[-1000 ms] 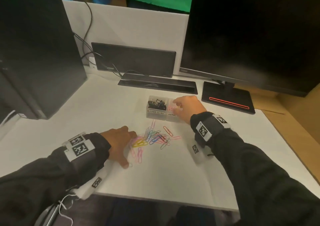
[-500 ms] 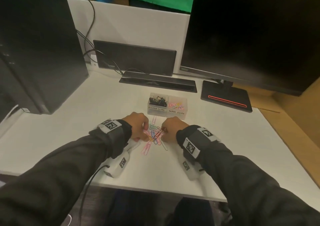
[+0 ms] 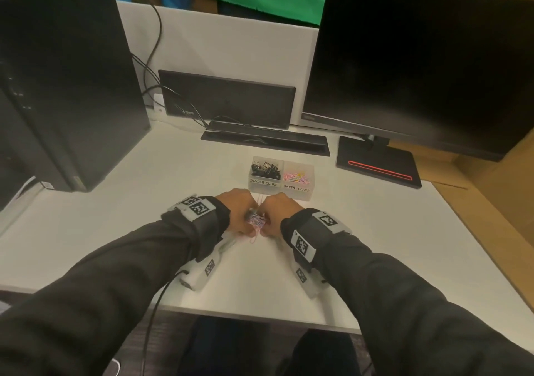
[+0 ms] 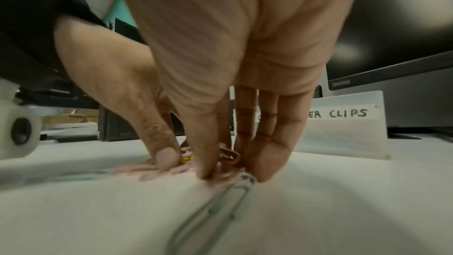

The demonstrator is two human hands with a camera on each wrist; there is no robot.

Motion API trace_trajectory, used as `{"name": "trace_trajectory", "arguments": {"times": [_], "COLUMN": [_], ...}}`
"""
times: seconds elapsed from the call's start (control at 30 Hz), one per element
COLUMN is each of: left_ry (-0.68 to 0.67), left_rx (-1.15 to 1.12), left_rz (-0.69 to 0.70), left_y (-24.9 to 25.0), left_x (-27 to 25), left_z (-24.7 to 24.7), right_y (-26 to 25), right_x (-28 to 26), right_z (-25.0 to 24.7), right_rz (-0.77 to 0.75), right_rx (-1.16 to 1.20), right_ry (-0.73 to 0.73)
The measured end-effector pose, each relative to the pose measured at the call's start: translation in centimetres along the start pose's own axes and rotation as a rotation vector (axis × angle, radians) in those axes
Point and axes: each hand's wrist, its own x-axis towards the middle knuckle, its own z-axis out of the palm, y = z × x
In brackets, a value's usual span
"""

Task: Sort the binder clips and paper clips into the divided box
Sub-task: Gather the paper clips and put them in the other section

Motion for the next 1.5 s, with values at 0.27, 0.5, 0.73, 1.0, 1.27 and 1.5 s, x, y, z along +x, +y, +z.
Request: {"name": "trace_trajectory", "arguments": {"times": [0.27, 0.5, 0.73, 1.0, 1.27, 1.5], "left_ry": [0.086, 0.107, 0.076, 0.15, 0.273, 0.224], "left_rx": [0.007, 0.075, 0.115, 0.124, 0.037, 0.034], "left_rz": [-0.019, -0.017, -0.018, 0.017, 0.006, -0.061], "left_y": [0.0, 0.0, 0.3, 1.5, 4.4, 8.1], "left_x": [0.6, 0.8, 0.6, 0.0, 2.9, 9.1], "left_z": [0.4, 0.8, 0.7, -1.2, -6.1, -7.8], "right_y": [1.9, 4.4, 7.2, 6.3, 9.2, 11.1], "right_x": [0.1, -1.4, 1.1, 5.2, 1.5, -3.2], "right_z": [0.2, -2.1, -7.5, -6.8, -7.0, -4.7], "right_rz": [0.044, 0.049, 0.192, 0.258, 0.277, 0.313], "right_rx": [0.003, 0.102, 0.114, 0.046, 0.274, 0.328], "right_ry": [0.079, 0.162, 0.303, 0.142, 0.371, 0.399]}}
